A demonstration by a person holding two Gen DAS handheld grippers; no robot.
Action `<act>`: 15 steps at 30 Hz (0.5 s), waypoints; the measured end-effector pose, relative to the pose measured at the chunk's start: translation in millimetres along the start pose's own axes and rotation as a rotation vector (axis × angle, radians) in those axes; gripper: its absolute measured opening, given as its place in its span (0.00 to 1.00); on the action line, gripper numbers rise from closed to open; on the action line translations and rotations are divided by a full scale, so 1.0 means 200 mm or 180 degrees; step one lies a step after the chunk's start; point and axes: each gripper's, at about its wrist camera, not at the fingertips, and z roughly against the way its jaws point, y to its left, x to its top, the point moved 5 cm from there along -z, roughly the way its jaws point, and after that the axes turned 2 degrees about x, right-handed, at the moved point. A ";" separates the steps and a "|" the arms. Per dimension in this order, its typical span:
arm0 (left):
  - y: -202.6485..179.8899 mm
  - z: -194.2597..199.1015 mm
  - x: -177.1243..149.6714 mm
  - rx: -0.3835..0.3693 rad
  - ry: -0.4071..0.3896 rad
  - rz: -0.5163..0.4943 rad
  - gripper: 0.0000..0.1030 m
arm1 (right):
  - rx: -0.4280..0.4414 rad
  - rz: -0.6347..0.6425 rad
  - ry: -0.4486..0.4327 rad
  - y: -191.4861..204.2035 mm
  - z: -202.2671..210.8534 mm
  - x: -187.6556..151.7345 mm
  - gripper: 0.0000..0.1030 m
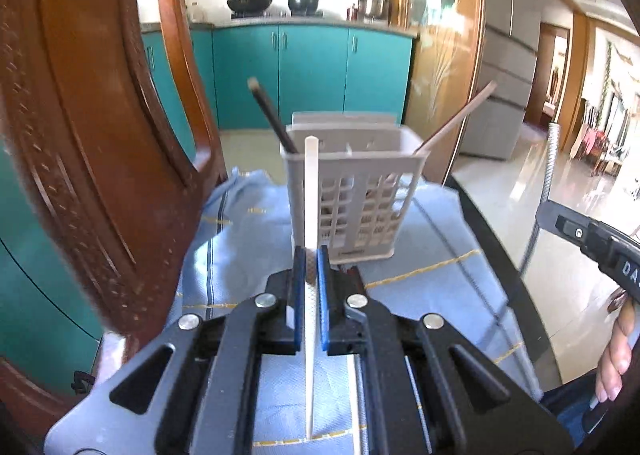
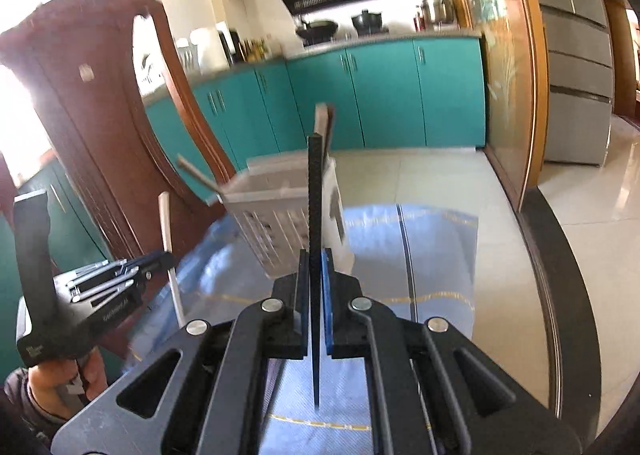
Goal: Organize utensils
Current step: 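Raise both held chopsticks upright over the white basket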
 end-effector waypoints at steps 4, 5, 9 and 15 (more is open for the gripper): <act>0.00 0.19 0.20 -0.0138 -0.0318 -0.0025 0.07 | 0.0085 0.0037 -0.0260 0.04 0.09 0.22 0.06; 0.00 0.24 0.24 -0.0166 -0.0382 -0.0027 0.07 | 0.0125 0.0027 -0.0309 0.06 0.10 0.28 0.06; 0.01 0.36 0.53 -0.0385 -0.0681 0.0085 0.06 | 0.0274 -0.0053 -0.0663 0.12 0.12 0.56 0.06; 0.08 0.31 0.83 -0.0195 -0.1251 0.0354 0.06 | 0.0030 -0.0209 -0.1208 0.11 0.01 0.74 0.06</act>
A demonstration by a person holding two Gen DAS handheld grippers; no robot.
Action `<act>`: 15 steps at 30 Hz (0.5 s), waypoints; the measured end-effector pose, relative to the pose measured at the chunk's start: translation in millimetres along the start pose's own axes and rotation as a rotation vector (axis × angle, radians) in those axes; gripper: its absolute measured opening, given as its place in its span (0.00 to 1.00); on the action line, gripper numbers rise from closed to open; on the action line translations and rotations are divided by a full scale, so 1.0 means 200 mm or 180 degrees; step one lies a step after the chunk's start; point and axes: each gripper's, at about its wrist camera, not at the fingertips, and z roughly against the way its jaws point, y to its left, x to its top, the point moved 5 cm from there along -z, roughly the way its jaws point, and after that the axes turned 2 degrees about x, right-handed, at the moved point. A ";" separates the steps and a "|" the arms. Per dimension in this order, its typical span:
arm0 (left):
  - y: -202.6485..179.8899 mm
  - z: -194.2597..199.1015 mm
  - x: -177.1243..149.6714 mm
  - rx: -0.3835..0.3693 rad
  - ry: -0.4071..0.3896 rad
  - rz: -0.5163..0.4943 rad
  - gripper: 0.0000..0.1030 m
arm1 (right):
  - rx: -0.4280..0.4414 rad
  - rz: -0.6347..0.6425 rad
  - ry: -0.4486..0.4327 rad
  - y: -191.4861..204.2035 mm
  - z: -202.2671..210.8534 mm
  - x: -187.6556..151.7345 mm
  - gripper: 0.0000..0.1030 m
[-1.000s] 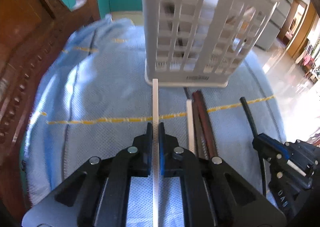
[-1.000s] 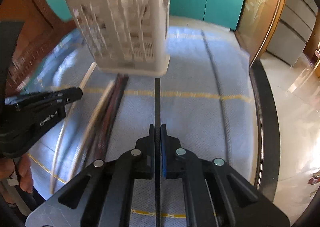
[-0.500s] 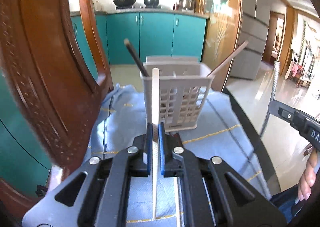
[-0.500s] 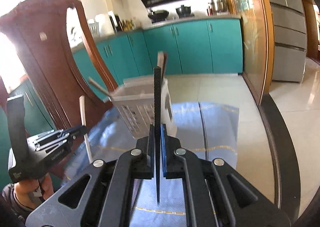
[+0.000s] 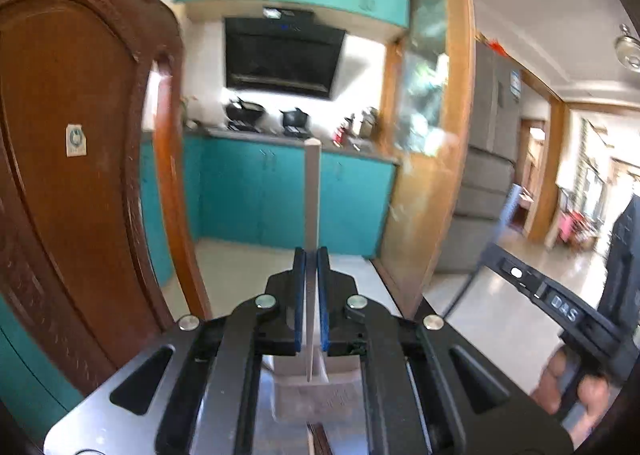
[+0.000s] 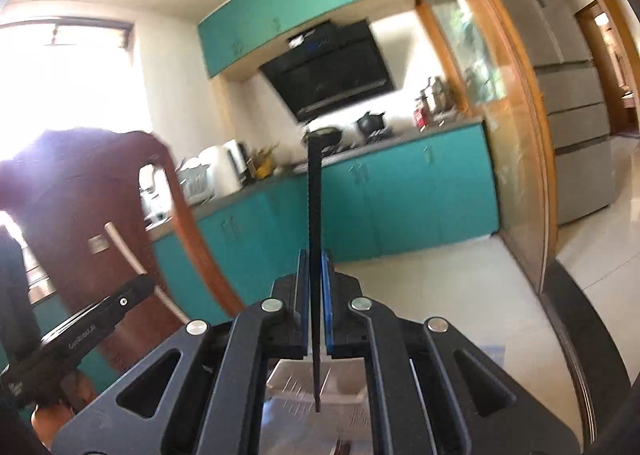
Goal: Organize utensils
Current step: 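Raise both held chopsticks upright over the white basket, then open both tools to drop the chopsticks into the basket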
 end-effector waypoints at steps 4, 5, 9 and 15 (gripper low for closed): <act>0.06 -0.26 -0.11 0.0186 0.0140 0.0081 0.07 | -0.0199 0.0077 0.0095 -0.04 -0.18 -0.12 0.06; 0.07 -0.33 -0.15 0.0182 0.0263 0.0108 0.07 | -0.0219 0.0093 0.0148 -0.05 -0.21 -0.16 0.06; 0.06 -0.45 -0.27 0.0201 0.0496 0.0056 0.07 | -0.0137 0.0267 0.0382 -0.04 -0.29 -0.30 0.06; 0.03 -0.48 -0.38 0.0308 0.0652 -0.0126 0.07 | -0.0183 0.0498 0.0560 0.01 -0.29 -0.44 0.06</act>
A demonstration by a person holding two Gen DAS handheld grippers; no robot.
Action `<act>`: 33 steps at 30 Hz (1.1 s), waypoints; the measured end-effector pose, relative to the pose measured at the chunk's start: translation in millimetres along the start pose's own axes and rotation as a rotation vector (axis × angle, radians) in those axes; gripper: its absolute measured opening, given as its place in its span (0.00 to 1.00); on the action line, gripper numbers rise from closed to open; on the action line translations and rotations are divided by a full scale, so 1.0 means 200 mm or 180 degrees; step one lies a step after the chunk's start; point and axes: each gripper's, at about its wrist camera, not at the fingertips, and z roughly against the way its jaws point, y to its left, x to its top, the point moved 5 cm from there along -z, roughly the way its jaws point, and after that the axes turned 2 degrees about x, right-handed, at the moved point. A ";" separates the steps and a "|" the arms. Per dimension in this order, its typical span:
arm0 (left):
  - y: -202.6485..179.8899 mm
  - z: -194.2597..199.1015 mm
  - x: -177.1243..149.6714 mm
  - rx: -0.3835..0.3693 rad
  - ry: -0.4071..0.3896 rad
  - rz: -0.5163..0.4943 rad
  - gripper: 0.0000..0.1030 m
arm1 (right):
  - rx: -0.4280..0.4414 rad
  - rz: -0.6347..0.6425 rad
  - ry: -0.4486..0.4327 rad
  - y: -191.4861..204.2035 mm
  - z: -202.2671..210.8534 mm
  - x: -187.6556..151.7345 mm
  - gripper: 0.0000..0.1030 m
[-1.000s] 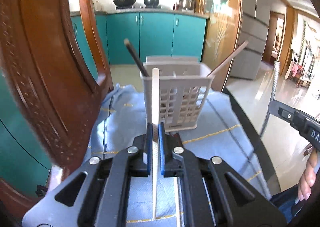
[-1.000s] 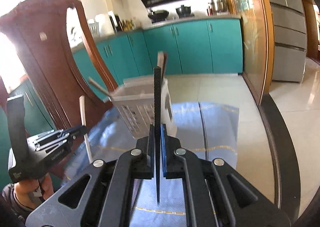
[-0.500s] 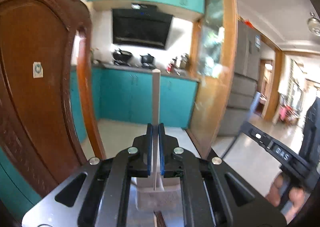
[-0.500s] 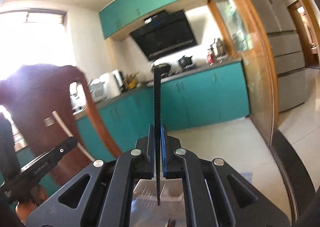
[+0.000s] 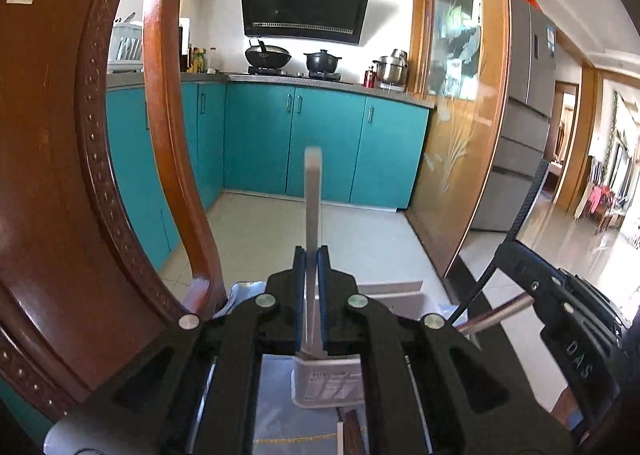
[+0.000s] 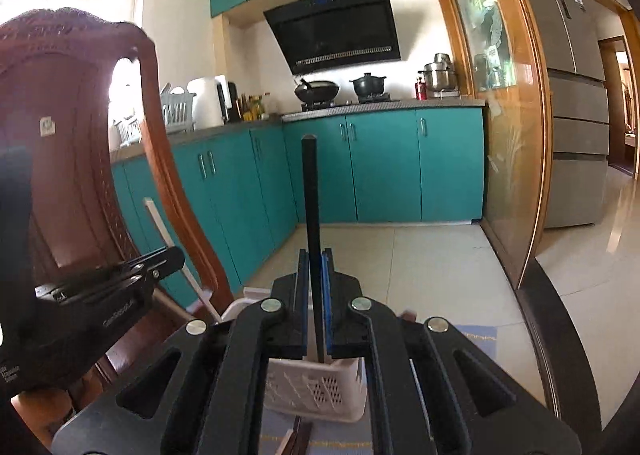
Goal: Organize utensils
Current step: 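Open both tools to drop the chopsticks into the basket, then lower both tools to the cloth while the right tool grasps another black chopstick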
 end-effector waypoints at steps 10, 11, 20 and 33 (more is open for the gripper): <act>-0.04 0.16 -0.09 0.0072 -0.0114 -0.0255 0.09 | 0.0005 0.0016 -0.0184 0.00 0.15 -0.01 0.22; -0.05 0.18 -0.09 0.0085 -0.0142 -0.0294 0.09 | 0.0029 0.0036 -0.0214 0.01 0.18 0.00 0.22; -0.11 0.36 -0.20 0.0194 -0.0272 -0.0604 0.13 | 0.0393 0.0240 0.0003 0.06 0.34 -0.24 0.22; 0.13 0.20 -0.42 0.0301 0.0373 -0.0303 0.36 | 0.0252 0.0103 0.2318 0.08 -0.17 -1.05 0.22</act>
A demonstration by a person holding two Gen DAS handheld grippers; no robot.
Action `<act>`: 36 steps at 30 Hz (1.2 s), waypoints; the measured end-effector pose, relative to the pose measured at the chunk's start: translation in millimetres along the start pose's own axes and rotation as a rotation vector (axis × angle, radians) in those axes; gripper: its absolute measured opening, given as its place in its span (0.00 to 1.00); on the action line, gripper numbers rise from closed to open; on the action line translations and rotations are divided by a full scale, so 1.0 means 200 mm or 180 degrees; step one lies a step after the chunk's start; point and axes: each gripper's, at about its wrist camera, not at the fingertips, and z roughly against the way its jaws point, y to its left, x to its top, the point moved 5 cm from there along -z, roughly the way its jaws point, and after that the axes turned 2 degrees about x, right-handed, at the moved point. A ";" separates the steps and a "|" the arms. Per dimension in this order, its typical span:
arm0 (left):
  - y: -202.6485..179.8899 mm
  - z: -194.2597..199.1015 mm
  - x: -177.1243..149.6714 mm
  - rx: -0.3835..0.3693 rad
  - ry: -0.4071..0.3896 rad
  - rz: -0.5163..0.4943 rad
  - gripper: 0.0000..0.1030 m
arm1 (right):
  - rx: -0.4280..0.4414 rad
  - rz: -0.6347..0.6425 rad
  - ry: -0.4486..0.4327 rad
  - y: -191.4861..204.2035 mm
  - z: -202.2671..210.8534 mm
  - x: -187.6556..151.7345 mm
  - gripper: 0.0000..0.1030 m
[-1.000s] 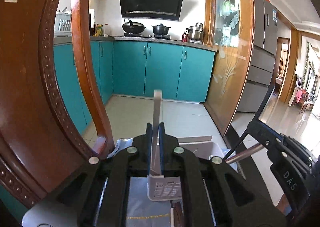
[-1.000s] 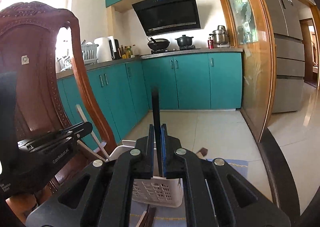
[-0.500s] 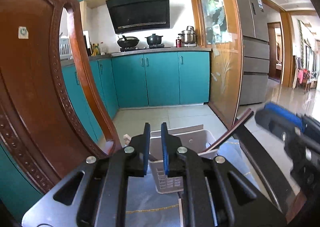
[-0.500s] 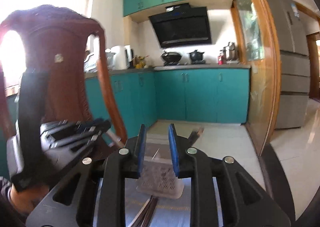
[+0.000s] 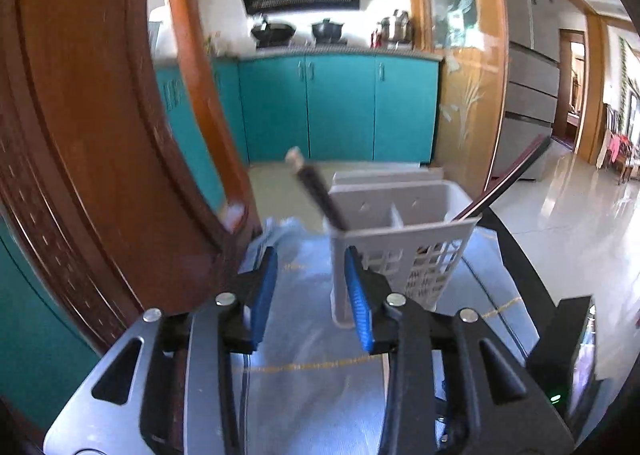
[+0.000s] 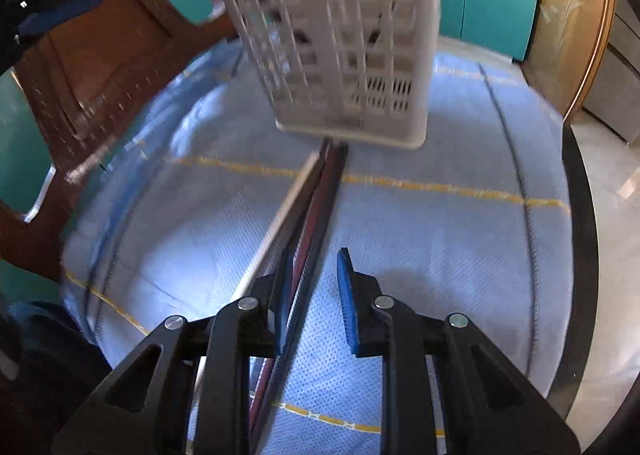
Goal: Organize utensils
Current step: 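Lower both tools to the cloth while the right tool grasps another black chopstick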
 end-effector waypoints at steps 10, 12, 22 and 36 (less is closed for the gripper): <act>0.06 -0.13 -0.09 -0.0024 0.0416 0.0134 0.44 | -0.0199 -0.0129 0.0260 -0.03 -0.07 -0.01 0.05; 0.06 -0.16 -0.12 -0.0028 0.0494 0.0130 0.44 | -0.0125 -0.0197 0.0253 -0.05 -0.06 -0.01 0.05; 0.07 -0.23 -0.19 -0.0094 0.0764 0.0251 0.46 | -0.0008 -0.0091 0.0110 0.03 -0.07 0.01 0.08; 0.06 -0.30 -0.28 -0.0070 0.0911 0.0140 0.49 | -0.0279 -0.0381 0.0251 -0.08 -0.05 0.00 0.06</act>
